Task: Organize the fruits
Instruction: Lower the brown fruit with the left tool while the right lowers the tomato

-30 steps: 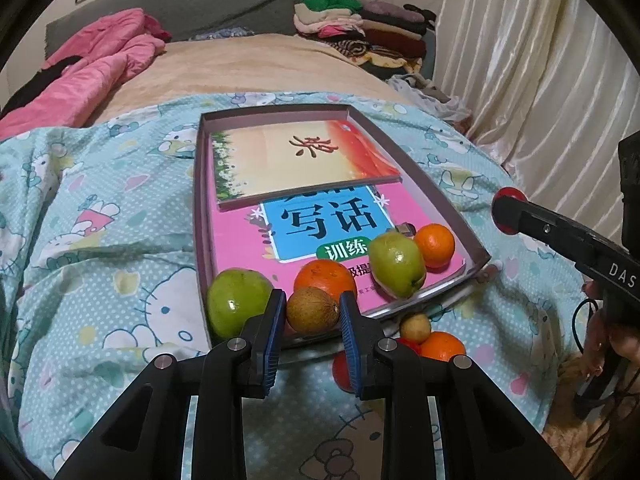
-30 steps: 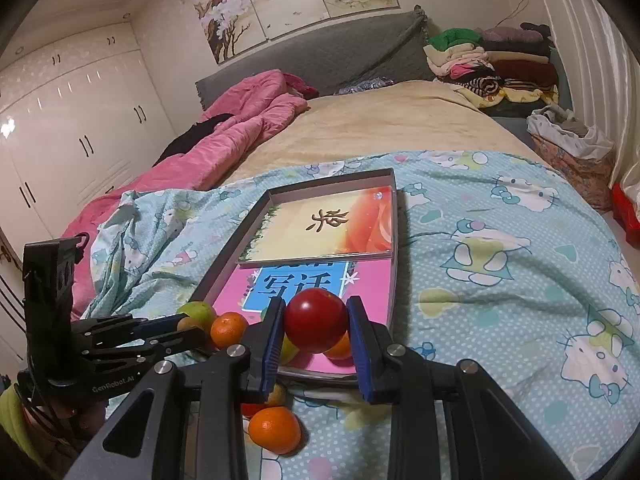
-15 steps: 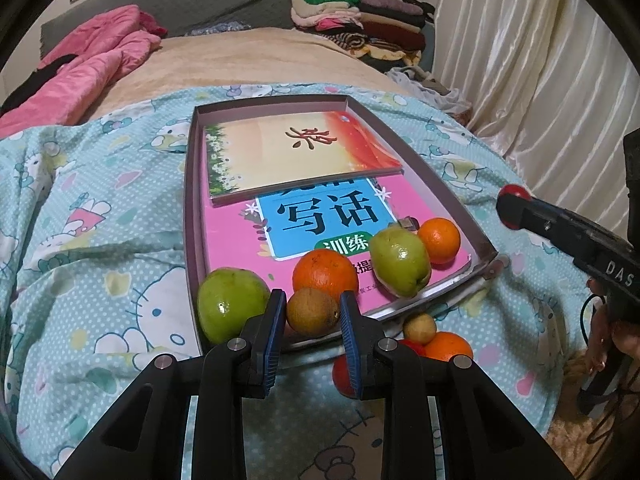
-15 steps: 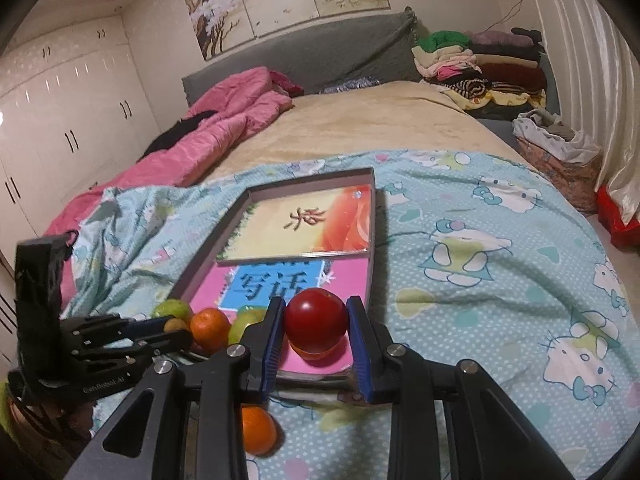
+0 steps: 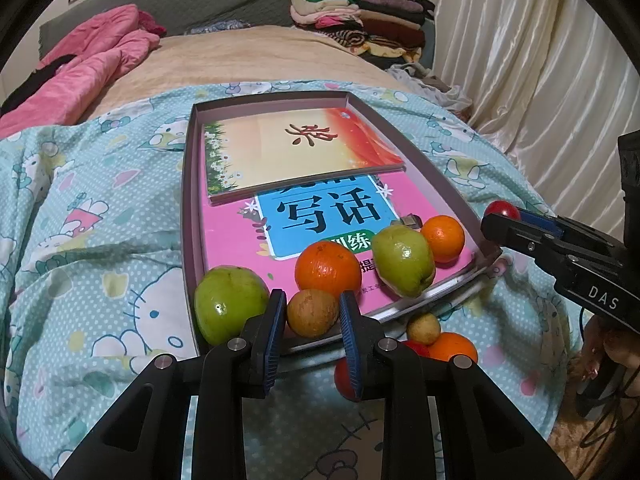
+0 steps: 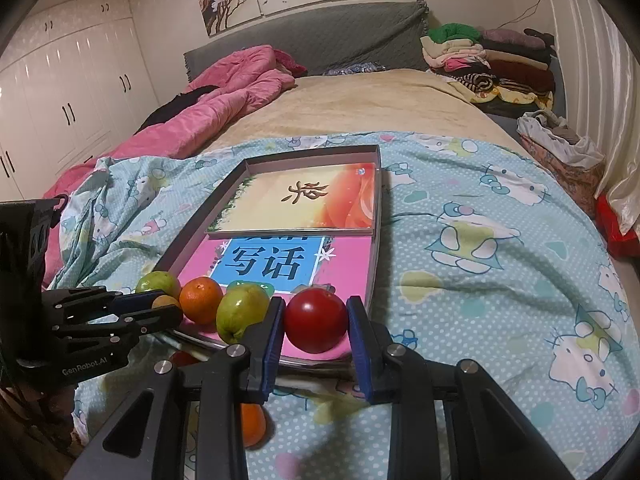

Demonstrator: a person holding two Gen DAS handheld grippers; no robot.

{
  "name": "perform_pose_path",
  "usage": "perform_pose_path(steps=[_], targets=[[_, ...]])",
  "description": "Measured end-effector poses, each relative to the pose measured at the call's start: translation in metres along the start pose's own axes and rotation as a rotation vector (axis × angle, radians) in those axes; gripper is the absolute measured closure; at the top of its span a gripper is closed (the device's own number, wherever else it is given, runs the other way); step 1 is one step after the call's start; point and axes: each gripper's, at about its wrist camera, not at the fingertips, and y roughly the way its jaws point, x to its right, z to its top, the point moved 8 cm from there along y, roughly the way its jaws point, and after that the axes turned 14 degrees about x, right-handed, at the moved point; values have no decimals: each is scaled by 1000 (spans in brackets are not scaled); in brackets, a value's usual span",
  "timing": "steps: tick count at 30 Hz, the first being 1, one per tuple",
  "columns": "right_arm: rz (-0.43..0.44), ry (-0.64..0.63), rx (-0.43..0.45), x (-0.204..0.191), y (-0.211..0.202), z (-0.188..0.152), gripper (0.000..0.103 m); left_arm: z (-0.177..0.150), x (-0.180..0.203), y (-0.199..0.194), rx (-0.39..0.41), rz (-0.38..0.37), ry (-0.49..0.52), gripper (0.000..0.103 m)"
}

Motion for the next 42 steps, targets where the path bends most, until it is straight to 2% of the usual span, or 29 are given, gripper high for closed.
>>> perform_pose_path(steps=[19,42], targets=[[-2,-68,-30,-11,8,-11,71,0,1,4,6,6,18,75],[-30,-72,-40,-5,17,-17,71,0,3,4,7,7,24,75]])
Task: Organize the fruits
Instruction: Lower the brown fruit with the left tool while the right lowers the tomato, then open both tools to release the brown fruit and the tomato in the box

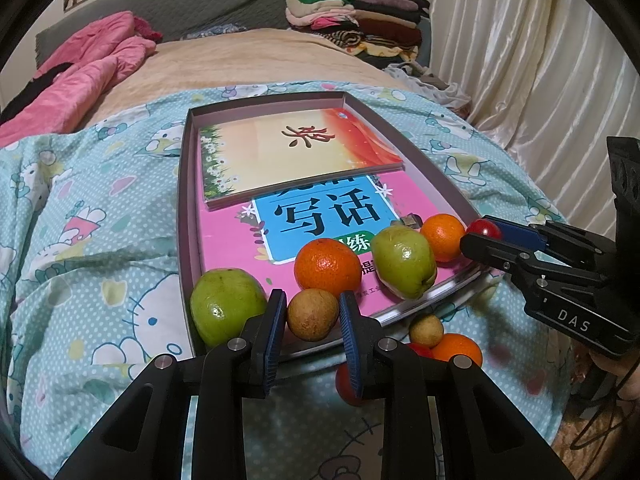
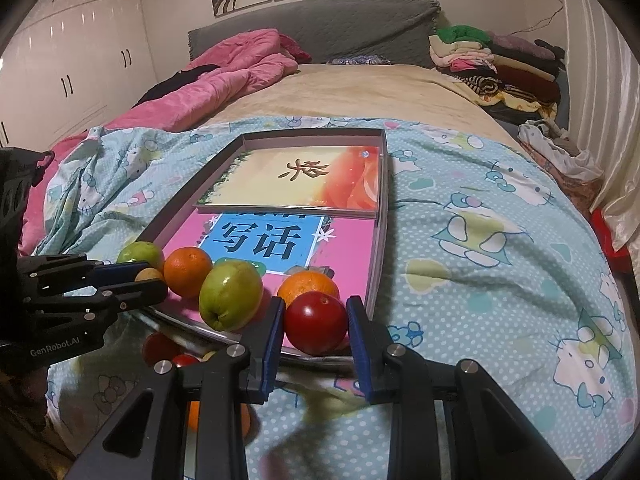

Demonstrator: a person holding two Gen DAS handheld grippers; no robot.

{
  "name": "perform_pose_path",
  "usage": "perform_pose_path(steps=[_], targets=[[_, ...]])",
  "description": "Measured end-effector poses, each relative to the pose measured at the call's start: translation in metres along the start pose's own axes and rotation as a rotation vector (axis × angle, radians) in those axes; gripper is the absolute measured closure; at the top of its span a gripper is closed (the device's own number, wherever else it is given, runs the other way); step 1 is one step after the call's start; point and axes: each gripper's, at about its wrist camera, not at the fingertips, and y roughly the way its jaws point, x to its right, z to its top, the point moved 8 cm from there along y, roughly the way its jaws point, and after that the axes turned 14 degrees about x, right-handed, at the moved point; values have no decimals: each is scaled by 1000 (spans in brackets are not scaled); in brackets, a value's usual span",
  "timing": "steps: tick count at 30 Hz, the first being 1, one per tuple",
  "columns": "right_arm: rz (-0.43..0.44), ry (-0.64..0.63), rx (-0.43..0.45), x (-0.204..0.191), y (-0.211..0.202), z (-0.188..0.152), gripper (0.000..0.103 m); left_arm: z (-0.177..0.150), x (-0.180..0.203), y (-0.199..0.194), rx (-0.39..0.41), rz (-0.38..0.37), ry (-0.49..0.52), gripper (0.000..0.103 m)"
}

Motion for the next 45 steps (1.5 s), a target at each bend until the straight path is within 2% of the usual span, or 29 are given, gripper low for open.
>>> perform_pose_path(steps=[9,15,21,26,30,33,34,35,45], targets=[[-4,-8,4,-1,-1,1,69,0,0,0,0,-1,-1,75],[8,-8,45,-4,-8,8,69,0,0,0,0,-1,-1,75],[13,-21,40,-6,-8,8,68,0,2,0,-1,-2,-6,75],[-1,-19,0,-3,-2,0,68,1,1,-1,0,-3,-12,75],[5,-22,9,-5,-3,1,68,1,0,-3,3,-7,-19,75],[4,-27,24,-6,-5,3,62,2,0,-4,8,-7,-18,75],[3,-26,26,-6,-5,4,55,3,-1,-5,9,-8,-18,75],[4,-27,32,-6,-6,5,53,3,-1,-5,10,-9,-21,75],[6,-22,65,-5,-10,11,49,3,-2,-6,11,-9,-22,75]])
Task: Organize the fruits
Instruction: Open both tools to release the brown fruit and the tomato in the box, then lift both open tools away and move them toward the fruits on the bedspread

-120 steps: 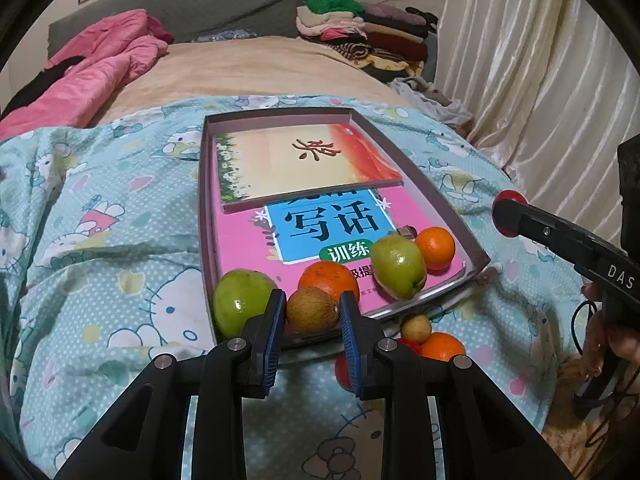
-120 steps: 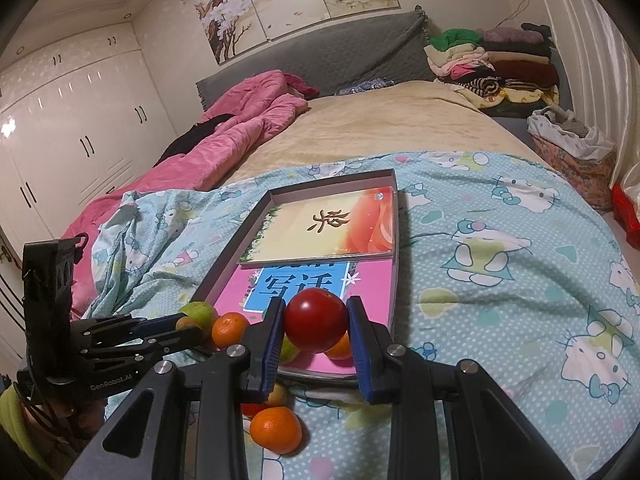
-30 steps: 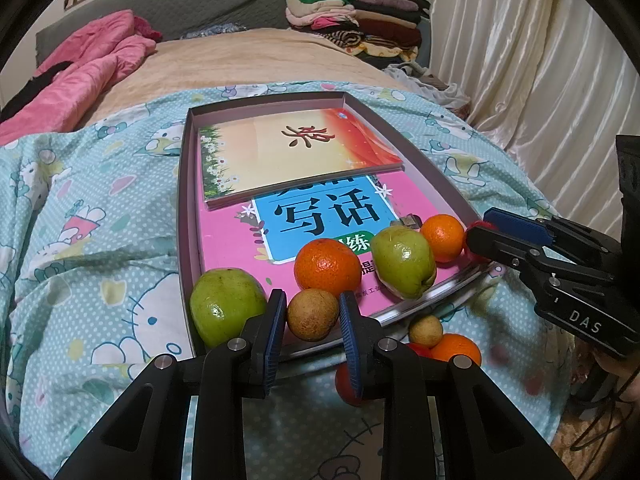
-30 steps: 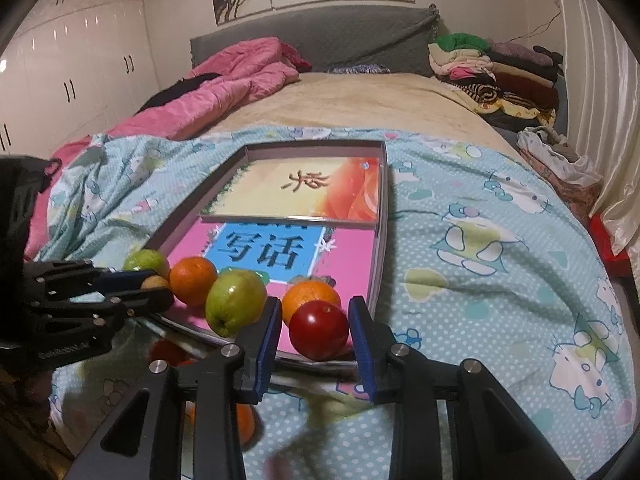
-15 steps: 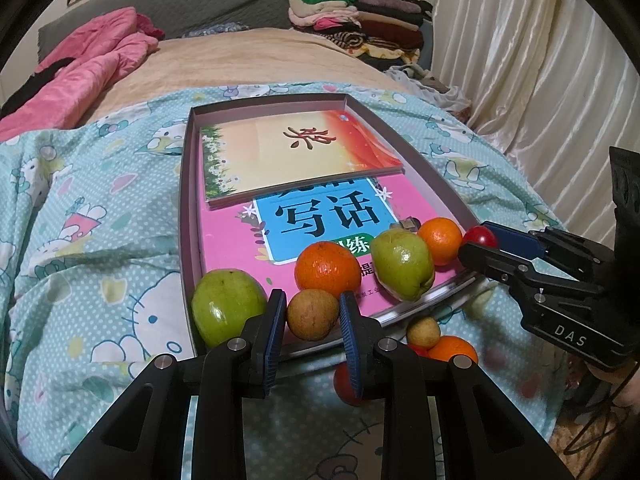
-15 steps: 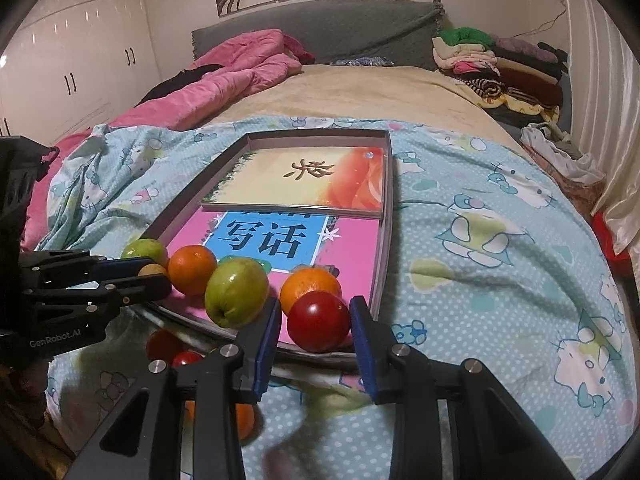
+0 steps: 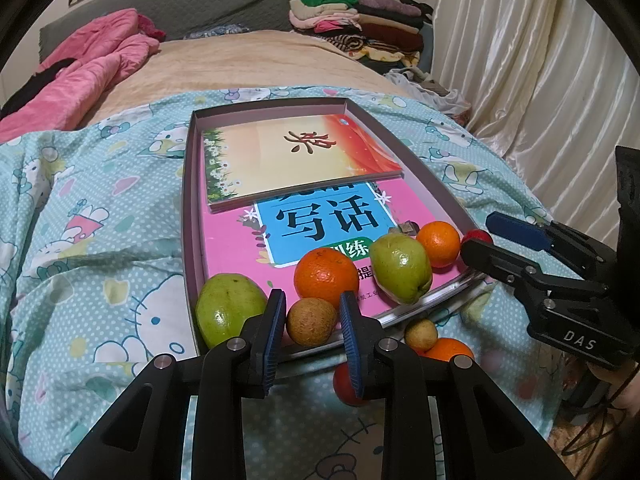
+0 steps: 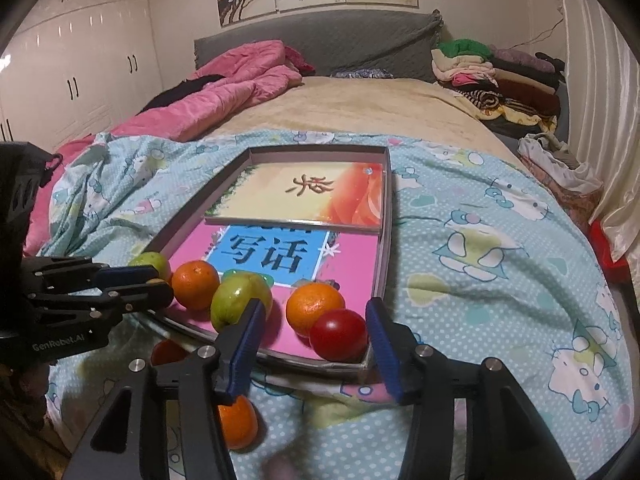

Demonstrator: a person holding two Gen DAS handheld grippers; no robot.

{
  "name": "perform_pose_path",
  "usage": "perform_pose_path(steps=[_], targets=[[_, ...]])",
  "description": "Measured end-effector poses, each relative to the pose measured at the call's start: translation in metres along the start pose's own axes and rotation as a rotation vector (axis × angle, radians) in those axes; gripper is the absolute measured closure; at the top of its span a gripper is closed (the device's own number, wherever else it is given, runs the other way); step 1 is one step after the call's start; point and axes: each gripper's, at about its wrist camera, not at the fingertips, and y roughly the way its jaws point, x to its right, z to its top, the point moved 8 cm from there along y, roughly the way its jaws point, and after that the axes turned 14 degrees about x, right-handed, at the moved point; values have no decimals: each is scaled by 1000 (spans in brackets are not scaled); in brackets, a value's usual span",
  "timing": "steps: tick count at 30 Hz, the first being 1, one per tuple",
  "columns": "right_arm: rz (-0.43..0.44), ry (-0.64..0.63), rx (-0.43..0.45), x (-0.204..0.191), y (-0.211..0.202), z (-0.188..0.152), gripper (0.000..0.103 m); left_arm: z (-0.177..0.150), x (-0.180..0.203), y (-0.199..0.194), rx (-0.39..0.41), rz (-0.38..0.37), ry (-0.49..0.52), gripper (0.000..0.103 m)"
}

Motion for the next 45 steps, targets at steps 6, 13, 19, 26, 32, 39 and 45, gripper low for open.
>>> perform_pose_path(steps=[6,13,19,26,32,39,45], targets=[[5,-3,20,-2,-3,4,41,1,-1,-2,2,0,0,73],[7,-5,38,-4,-6,7,38,6,2,-9,25,-2,4,60],[5,4,52,-3,-8,10,35,8,-1,-11,32,1,-12,58],[-5,9,87,-2,-14,16,23,16,-5,-18,74,2,-30,43],[-9,15,94,-1,-15,18,21,16,-10,-20,69,-10,-67,39],[4,9,125,-5,-20,23,18,23,-16,-29,107,-9,-91,30],[-1,13,141,-4,-23,27,16,27,-17,-36,141,-7,-87,29]])
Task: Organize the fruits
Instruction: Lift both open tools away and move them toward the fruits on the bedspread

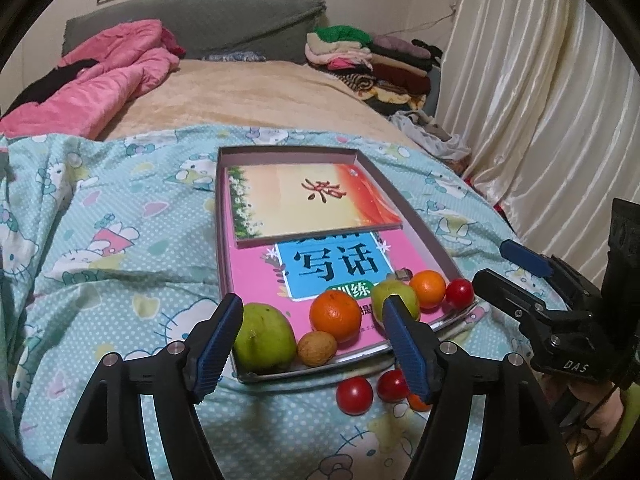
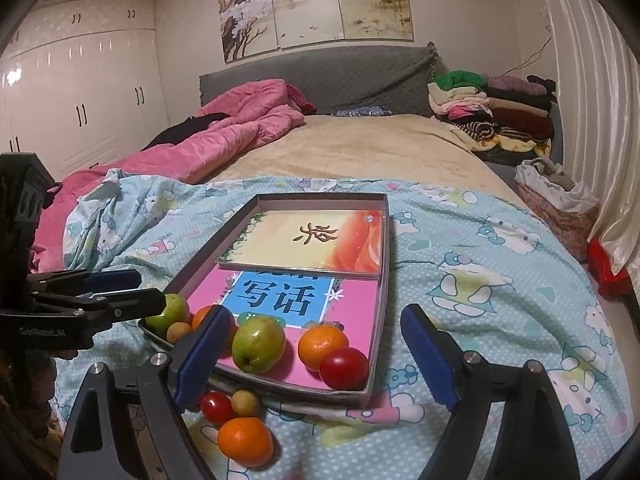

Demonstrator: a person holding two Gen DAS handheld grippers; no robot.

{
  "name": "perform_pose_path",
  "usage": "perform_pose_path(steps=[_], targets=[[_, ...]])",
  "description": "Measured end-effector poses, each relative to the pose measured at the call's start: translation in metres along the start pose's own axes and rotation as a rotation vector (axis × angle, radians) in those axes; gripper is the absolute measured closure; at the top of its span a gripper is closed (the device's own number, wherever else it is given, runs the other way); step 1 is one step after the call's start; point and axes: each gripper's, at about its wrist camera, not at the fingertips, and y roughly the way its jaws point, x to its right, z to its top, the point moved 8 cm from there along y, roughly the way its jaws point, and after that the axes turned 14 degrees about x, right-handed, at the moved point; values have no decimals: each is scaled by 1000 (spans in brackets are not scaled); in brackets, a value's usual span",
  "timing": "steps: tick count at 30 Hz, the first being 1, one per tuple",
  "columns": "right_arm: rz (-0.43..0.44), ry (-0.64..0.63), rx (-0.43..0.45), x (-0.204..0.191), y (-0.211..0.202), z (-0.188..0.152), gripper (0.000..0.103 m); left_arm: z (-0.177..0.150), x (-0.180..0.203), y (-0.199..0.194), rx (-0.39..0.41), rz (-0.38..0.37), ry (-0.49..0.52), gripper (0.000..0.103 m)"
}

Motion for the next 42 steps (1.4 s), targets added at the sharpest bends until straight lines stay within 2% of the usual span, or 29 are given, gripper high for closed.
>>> perform_pose_path(steps=[6,18,24,30,35,42], targets=[[-2,11,19,2,-3,4,14,7,0,-8,38,-10,-12,28],[1,6,73,-1,-13,15,8,8,-7,-15,35,-8,-66,25],[-10,2,102,0,-18,21,7,14,-7,-26,77,-17,-82,25],[-19,6,138,1,-26,29,7,14,-11,-26,74,4,-84,25],[-16,19,148,1,-32,31,6,15,-9,-28,76,-10,-88,25],[-11,37,128,-1,-36,29,6,9,-6,-28,48,-2,-77,25]])
